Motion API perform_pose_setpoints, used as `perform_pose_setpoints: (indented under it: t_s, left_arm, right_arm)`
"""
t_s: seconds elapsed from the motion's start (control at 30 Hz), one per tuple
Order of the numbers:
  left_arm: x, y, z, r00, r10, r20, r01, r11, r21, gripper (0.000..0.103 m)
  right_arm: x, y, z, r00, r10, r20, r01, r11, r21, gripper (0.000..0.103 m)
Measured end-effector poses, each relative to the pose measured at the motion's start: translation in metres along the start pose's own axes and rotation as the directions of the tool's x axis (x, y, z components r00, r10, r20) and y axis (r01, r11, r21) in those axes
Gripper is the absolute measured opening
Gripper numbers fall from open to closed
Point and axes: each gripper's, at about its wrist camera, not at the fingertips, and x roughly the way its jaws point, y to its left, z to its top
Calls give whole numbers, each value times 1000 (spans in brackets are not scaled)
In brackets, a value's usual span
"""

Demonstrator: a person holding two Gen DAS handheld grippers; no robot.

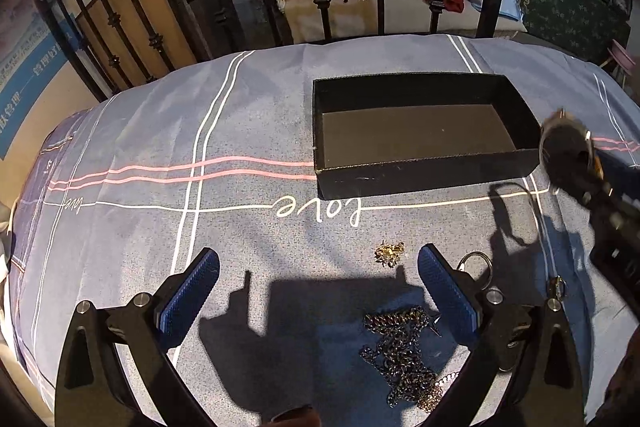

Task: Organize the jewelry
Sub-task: 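Carry the watch into the black box and open the right tool, then lower the left tool onto the small gold earring and grasp it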

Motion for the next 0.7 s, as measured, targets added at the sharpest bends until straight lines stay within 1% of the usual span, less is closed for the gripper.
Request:
perform_pose_setpoints:
  t_s: [0.07, 0.17, 0.2, 0.23, 0.27, 0.33, 0.37, 0.43, 0.5, 0.6, 0.7]
  left_arm:
    - [-2, -1, 3, 1000, 0, 5, 0, 1000, -2, 97]
    - [-6, 0, 7, 1000, -2, 15, 2, 1000, -6, 97]
    - [-7, 0, 8, 1000, 1, 19, 0, 1000, -4, 97]
    - [-8, 0, 9, 1000, 3, 22, -3, 1000, -1, 97]
    - [-9, 0, 9, 1000, 6, 26, -6, 1000, 1, 97]
    - [-9, 1, 11, 1000, 4, 30, -4, 1000, 1, 97]
    - [-9, 1, 11, 1000, -2, 31, 2, 1000, -3, 97]
    - [-8, 3, 10, 999, -25, 28, 25, 1000, -16, 97]
    - [-3, 10, 7, 997, -70, 25, 71, 996, -48, 97]
    - [5, 18, 2, 993, -120, 5, 120, 989, -83, 96]
    - [8, 10, -3, 986, -168, -16, 167, 985, -51, 95]
  right_arm:
    - [-1, 6, 21, 1000, 1, 26, 0, 1000, -23, 53]
    - [18, 12, 44, 1000, -4, 14, 5, 999, -47, 56]
    - [24, 15, 49, 1000, -10, 10, 11, 998, -63, 57]
    - [30, 18, 53, 1000, -15, 9, 16, 997, -78, 61]
    - [30, 20, 54, 1000, -17, 12, 18, 996, -84, 64]
    - [27, 20, 55, 999, -27, 22, 29, 995, -92, 65]
    - [24, 19, 54, 999, -35, 27, 37, 995, -89, 68]
    - [17, 12, 47, 998, -49, 26, 51, 996, -69, 70]
    - [10, 4, 30, 999, -42, 9, 43, 998, -54, 73]
    - [2, 4, -4, 999, 21, -36, -24, 997, -68, 75]
    - [-3, 9, -35, 996, 28, -80, -35, 995, -88, 77]
